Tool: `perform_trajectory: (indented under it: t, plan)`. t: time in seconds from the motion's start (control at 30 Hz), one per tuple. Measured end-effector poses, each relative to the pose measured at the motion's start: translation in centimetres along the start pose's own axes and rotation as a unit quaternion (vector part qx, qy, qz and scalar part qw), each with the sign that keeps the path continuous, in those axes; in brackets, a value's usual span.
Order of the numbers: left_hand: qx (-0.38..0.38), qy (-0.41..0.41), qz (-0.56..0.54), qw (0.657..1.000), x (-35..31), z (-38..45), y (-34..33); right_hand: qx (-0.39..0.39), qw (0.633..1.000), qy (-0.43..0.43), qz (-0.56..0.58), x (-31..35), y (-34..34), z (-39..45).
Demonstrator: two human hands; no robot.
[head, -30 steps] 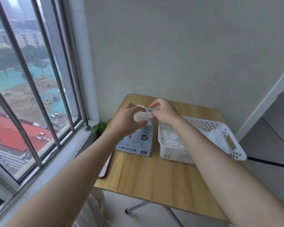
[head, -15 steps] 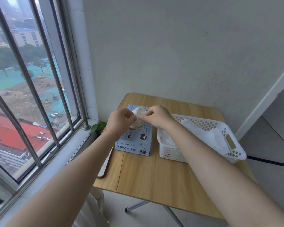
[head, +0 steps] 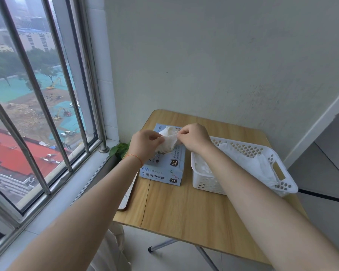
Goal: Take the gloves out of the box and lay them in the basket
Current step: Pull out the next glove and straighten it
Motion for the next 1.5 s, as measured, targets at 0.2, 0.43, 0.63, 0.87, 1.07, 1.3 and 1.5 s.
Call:
perform_trajectory:
  t: [0.2,0.43,0.63,0.87,1.07,1.3,1.5]
  plan:
    - [0.014,-0.048,0.091,0.995,-0.8,-0.3,-0.2,-0.061,0.997,0.007,0.042,0.1,1.3,0.4]
    - [0.096,-0.017,0.292,0.952,-1.2,-0.7,-1.5,-0.075,0.985,0.018,0.153,1.3,2.0,0.8]
    - [0.101,-0.002,0.272,0.957,-0.9,-0.5,-1.2,-0.138,0.973,0.012,0.185,1.4,3.2,0.7]
    - [0.097,-0.075,0.258,0.958,-1.4,-1.7,-2.0,-0.021,0.982,-0.028,0.185,1.5,2.2,0.5]
    - [0.13,-0.008,0.27,0.954,-0.2,-1.4,-2.3,-0.205,0.955,-0.007,0.212,3.0,6.6,0.7]
    - [0.139,0.013,0.268,0.953,-0.5,-1.4,-2.1,-0.222,0.928,-0.039,0.297,2.0,8.0,-0.1]
    - [-0.027,-0.21,0.239,0.948,-3.0,-2.4,-1.8,-0.123,0.958,-0.089,0.243,0.8,6.7,-0.3]
Point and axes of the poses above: each hand's wrist, its own z-axis towards the middle knuckle, its own y-axis out of the back of the hand, x = y × z, the point moved 2 cm from there along z, towards the middle knuckle, and after that the axes turned 14 degrees about -z, right-handed, at the moved point
